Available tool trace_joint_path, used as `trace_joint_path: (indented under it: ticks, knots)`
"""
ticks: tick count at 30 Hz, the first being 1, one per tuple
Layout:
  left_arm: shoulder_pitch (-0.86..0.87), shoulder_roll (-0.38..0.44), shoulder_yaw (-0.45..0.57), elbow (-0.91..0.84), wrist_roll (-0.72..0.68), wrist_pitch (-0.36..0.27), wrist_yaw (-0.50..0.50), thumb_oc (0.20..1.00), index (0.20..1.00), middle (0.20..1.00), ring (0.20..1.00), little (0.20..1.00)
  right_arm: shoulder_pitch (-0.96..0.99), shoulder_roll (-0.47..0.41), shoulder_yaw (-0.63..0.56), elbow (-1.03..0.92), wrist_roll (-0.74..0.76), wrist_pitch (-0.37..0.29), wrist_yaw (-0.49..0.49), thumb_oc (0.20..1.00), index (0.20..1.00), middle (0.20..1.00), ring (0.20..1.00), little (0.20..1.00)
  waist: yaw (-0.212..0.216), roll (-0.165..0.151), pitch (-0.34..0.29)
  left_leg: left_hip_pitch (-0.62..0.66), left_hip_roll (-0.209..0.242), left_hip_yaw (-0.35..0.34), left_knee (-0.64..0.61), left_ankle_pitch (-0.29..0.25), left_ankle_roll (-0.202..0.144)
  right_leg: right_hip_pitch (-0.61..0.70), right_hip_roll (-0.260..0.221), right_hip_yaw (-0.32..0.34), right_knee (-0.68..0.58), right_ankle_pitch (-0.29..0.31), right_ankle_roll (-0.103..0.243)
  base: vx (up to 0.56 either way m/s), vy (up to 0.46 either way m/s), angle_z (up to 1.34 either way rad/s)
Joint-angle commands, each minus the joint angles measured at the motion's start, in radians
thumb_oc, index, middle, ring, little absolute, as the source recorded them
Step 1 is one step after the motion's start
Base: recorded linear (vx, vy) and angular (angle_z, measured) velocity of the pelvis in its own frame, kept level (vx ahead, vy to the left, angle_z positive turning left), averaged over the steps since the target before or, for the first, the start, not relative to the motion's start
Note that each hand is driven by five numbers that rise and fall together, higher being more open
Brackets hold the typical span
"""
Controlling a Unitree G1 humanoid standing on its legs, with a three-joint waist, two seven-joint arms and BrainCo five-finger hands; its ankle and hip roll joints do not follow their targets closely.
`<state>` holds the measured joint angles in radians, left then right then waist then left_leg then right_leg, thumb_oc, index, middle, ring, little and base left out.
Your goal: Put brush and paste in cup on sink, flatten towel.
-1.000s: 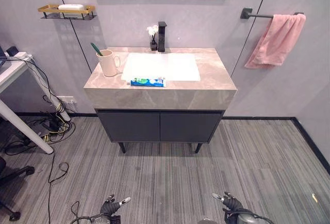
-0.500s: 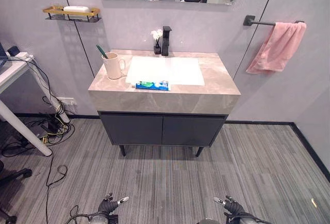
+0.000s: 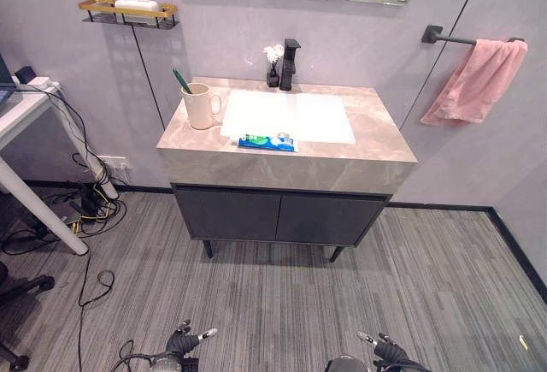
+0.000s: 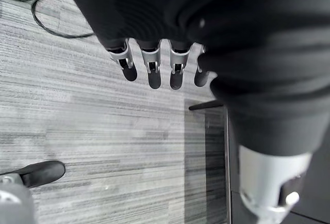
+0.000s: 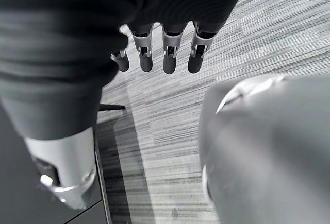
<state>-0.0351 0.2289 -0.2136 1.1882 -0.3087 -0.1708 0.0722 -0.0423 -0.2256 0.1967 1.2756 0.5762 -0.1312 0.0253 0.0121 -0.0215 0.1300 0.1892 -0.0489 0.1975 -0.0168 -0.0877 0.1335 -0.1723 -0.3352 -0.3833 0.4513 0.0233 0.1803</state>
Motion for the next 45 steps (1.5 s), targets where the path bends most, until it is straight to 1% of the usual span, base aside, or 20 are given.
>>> trace_joint_path:
  ticks: [1,4,7,11,16,17,19,21,22,24,25,29,30,31,32,34,37,41,44,45]
  knots:
    - [-0.042,0.013,0.011,-0.037,-0.018,-0.037,0.015,1.000,1.000,1.000,1.000,1.000,-0.058,0.022,-0.042,0.024,0.040,-0.029,-0.016,1.000,1.000,1.000,1.000,1.000,-0.004,-0.041,0.040,0.022,-0.032,-0.040,0.032,-0.067,-0.063,-0.064,-0.015,0.114,-0.236,0.260,0.035,0.14,-0.144,0.15]
    - [-0.061,0.019,0.014,-0.034,-0.019,-0.042,0.019,1.000,1.000,1.000,1.000,1.000,-0.071,0.024,-0.041,0.024,0.023,-0.026,-0.026,1.000,1.000,1.000,1.000,1.000,-0.010,-0.052,0.049,0.038,-0.020,-0.044,0.022,-0.076,-0.093,-0.061,-0.027,0.086,-0.379,0.321,0.069,0.22,-0.119,0.32]
    - [-0.068,0.019,0.013,-0.032,-0.018,-0.041,0.022,1.000,1.000,1.000,1.000,1.000,-0.069,0.020,-0.038,0.015,0.011,-0.024,-0.026,1.000,1.000,1.000,1.000,1.000,-0.020,-0.060,0.041,0.058,-0.016,-0.056,0.018,-0.088,-0.108,-0.055,-0.023,0.074,-0.408,0.348,0.081,0.28,-0.076,0.20]
    - [-0.078,0.011,0.000,-0.020,-0.013,-0.038,0.022,1.000,1.000,1.000,1.000,1.000,-0.053,0.012,-0.033,0.011,0.002,-0.029,-0.022,1.000,1.000,1.000,1.000,1.000,-0.044,-0.058,0.008,0.079,-0.004,-0.097,0.022,-0.101,-0.125,-0.043,0.019,0.114,-0.409,0.307,0.061,0.25,-0.053,0.40]
    - [-0.083,-0.001,-0.005,-0.013,-0.016,-0.037,0.021,1.000,1.000,1.000,1.000,1.000,-0.045,-0.003,-0.019,0.009,-0.039,-0.033,-0.025,1.000,1.000,1.000,1.000,1.000,-0.065,-0.031,-0.018,0.096,0.045,-0.134,0.045,-0.081,-0.153,-0.050,0.072,0.075,-0.358,0.225,0.023,0.30,-0.102,0.23]
    - [-0.085,0.002,-0.012,-0.007,-0.005,-0.035,0.020,1.000,1.000,1.000,1.000,1.000,-0.043,-0.012,0.000,0.000,-0.064,-0.035,-0.021,1.000,1.000,1.000,1.000,1.000,-0.069,-0.023,-0.035,0.096,0.074,-0.134,0.077,-0.054,-0.177,-0.051,0.101,0.046,-0.338,0.175,0.002,0.30,-0.136,0.20]
    - [-0.091,0.000,-0.017,-0.003,-0.009,-0.031,0.019,1.000,1.000,1.000,1.000,1.000,-0.049,-0.019,0.006,0.000,-0.057,-0.034,-0.017,1.000,1.000,1.000,1.000,1.000,-0.074,-0.019,-0.041,0.083,0.093,-0.129,0.127,-0.024,-0.200,-0.038,0.133,0.035,-0.330,0.145,-0.017,0.33,-0.169,0.13]
    - [-0.096,0.002,-0.026,-0.009,-0.015,-0.030,0.013,1.000,1.000,1.000,1.000,1.000,-0.053,-0.018,0.011,0.002,-0.043,-0.034,-0.014,1.000,1.000,1.000,1.000,1.000,-0.073,-0.026,-0.046,0.049,0.120,-0.109,0.236,0.050,-0.240,-0.003,0.173,0.022,-0.336,0.111,-0.046,0.30,-0.214,0.01]
    - [-0.105,0.009,-0.037,-0.016,-0.011,-0.027,0.009,1.000,1.000,1.000,1.000,1.000,-0.053,-0.017,0.021,-0.001,-0.026,-0.036,-0.010,1.000,1.000,1.000,1.000,1.000,-0.069,-0.042,-0.038,-0.021,0.153,-0.083,0.397,0.142,-0.268,0.040,0.200,0.015,-0.346,0.078,-0.082,0.25,-0.253,-0.09]
    - [-0.120,0.015,-0.051,-0.028,-0.003,-0.027,0.008,1.000,1.000,1.000,1.000,1.000,-0.051,-0.017,0.023,0.005,-0.016,-0.034,-0.006,1.000,1.000,1.000,1.000,1.000,-0.059,-0.062,-0.017,-0.097,0.176,-0.052,0.557,0.205,-0.279,0.083,0.211,0.006,-0.363,0.058,-0.114,0.20,-0.211,-0.07]
    - [-0.123,0.016,-0.057,-0.031,0.003,-0.026,0.008,1.000,1.000,1.000,1.000,1.000,-0.050,-0.019,0.026,0.018,-0.024,-0.031,-0.007,1.000,1.000,1.000,1.000,1.000,-0.054,-0.072,-0.012,-0.121,0.178,-0.035,0.604,0.209,-0.277,0.097,0.213,0.005,-0.371,0.044,-0.123,0.18,-0.120,-0.10]
    - [-0.131,0.021,-0.082,-0.075,0.018,-0.030,0.009,1.000,1.000,1.000,1.000,1.000,-0.036,-0.027,0.005,0.034,-0.027,-0.029,-0.014,1.000,1.000,1.000,1.000,1.000,-0.041,-0.078,-0.004,-0.239,0.201,0.074,0.452,0.074,-0.222,0.146,0.201,0.000,-0.410,0.032,-0.094,0.23,0.040,-0.09]
    - [-0.126,0.024,-0.084,-0.092,0.021,-0.033,0.009,1.000,1.000,1.000,1.000,1.000,-0.031,-0.032,-0.002,0.043,-0.027,-0.029,-0.014,1.000,1.000,1.000,1.000,1.000,-0.032,-0.068,-0.004,-0.276,0.214,0.087,0.364,0.031,-0.219,0.169,0.204,0.011,-0.422,0.014,-0.074,0.28,0.146,0.30]
    - [-0.121,0.027,-0.084,-0.095,0.022,-0.035,0.012,1.000,1.000,1.000,1.000,1.000,-0.029,-0.035,-0.003,0.041,-0.032,-0.030,-0.014,1.000,1.000,1.000,1.000,1.000,-0.024,-0.068,-0.005,-0.299,0.216,0.086,0.286,0.043,-0.215,0.180,0.201,0.019,-0.433,0.011,-0.069,0.22,0.192,0.18]
    - [-0.120,0.031,-0.080,-0.095,0.022,-0.037,0.014,1.000,1.000,1.000,1.000,1.000,-0.027,-0.036,0.000,0.038,-0.042,-0.033,-0.017,1.000,1.000,1.000,1.000,1.000,-0.019,-0.064,-0.007,-0.325,0.221,0.089,0.176,0.120,-0.215,0.182,0.204,0.018,-0.443,0.017,-0.074,0.20,0.206,0.07]
    - [-0.117,0.035,-0.074,-0.084,0.029,-0.044,0.019,1.000,1.000,1.000,1.000,1.000,-0.025,-0.040,-0.001,0.042,-0.060,-0.040,-0.018,1.000,1.000,1.000,1.000,1.000,0.005,-0.044,-0.011,-0.362,0.246,0.042,-0.008,0.247,-0.244,0.219,0.220,0.036,-0.465,-0.001,-0.067,0.30,0.243,-0.05]
    - [-0.107,0.046,-0.070,-0.087,0.027,-0.049,0.016,1.000,1.000,1.000,1.000,1.000,-0.036,-0.047,-0.008,0.039,-0.059,-0.048,-0.021,1.000,1.000,1.000,1.000,1.000,0.025,-0.024,-0.012,-0.394,0.264,-0.036,-0.061,0.309,-0.264,0.250,0.218,0.071,-0.453,-0.028,-0.065,0.31,0.238,-0.40]
    - [-0.083,0.063,-0.063,-0.077,0.042,-0.047,0.010,1.000,1.000,1.000,1.000,1.000,-0.047,-0.038,-0.018,0.039,-0.051,-0.045,-0.011,1.000,1.000,1.000,1.000,1.000,0.034,-0.014,-0.030,-0.353,0.221,-0.059,-0.018,0.265,-0.224,0.254,0.189,0.119,-0.361,-0.069,-0.054,0.27,0.293,-0.74]
    - [-0.074,0.076,-0.072,-0.096,0.055,-0.049,0.005,1.000,1.000,1.000,1.000,1.000,-0.066,-0.029,-0.042,0.032,-0.024,-0.042,-0.009,1.000,1.000,1.000,1.000,1.000,0.027,-0.014,-0.032,-0.343,0.182,-0.035,0.031,0.209,-0.184,0.222,0.136,0.144,-0.248,-0.041,-0.028,0.18,0.275,-0.01]
    - [-0.074,0.077,-0.072,-0.096,0.055,-0.049,0.005,1.000,1.000,1.000,1.000,1.000,-0.066,-0.028,-0.042,0.032,-0.024,-0.042,-0.010,1.000,1.000,1.000,1.000,1.000,0.029,-0.015,-0.032,-0.343,0.181,-0.033,0.032,0.208,-0.183,0.220,0.135,0.147,-0.245,-0.043,-0.027,0.11,0.242,-0.07]
